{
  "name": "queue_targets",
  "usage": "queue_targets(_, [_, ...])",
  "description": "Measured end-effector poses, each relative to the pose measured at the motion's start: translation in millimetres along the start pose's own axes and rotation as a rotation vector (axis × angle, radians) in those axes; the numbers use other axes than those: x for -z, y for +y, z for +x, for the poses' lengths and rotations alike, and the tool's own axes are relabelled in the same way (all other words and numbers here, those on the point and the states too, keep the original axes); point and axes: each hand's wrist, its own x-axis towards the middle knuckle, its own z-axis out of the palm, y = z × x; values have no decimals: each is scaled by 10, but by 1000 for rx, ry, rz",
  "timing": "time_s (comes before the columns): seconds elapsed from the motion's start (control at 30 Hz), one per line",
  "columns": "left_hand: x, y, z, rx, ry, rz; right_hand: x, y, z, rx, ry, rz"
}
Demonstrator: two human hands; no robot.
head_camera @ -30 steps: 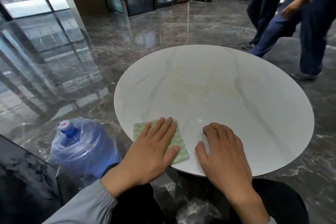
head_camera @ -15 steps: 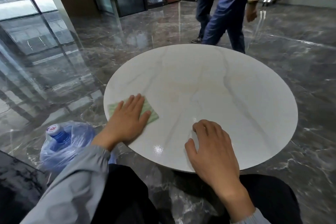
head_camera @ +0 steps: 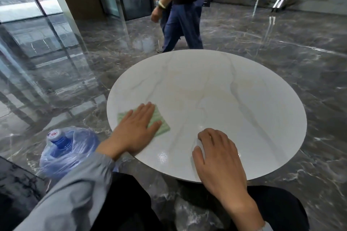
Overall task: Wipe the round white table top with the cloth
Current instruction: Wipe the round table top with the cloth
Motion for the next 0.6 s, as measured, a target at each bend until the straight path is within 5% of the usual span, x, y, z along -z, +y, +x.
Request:
queue_targets(0.27, [175,-352,612,86,2,34,-26,-5,-1,-8,22,-4])
queue_targets(0.6, [-218,602,-768,-163,8,40,26,-12,12,3,-25,-17])
